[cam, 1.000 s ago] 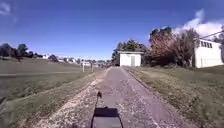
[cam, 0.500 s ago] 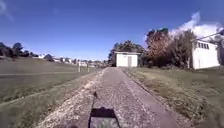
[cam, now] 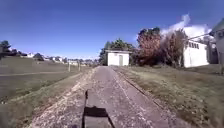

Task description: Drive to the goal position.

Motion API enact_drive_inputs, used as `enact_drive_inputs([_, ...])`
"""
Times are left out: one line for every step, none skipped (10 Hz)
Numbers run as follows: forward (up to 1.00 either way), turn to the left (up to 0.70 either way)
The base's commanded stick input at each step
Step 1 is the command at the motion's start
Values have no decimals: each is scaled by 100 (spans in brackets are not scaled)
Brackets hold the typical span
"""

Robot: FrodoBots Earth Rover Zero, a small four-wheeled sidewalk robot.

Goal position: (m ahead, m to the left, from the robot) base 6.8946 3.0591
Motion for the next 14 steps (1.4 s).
enact_drive_inputs([70, 0])
enact_drive_inputs([70, 0])
enact_drive_inputs([70, 0])
enact_drive_inputs([70, 0])
enact_drive_inputs([70, 0])
enact_drive_inputs([70, 0])
enact_drive_inputs([70, 0])
enact_drive_inputs([70, 0])
enact_drive_inputs([70, 0])
enact_drive_inputs([70, 0])
enact_drive_inputs([70, 0])
enact_drive_inputs([70, 0])
enact_drive_inputs([70, 0])
enact_drive_inputs([70, 0])
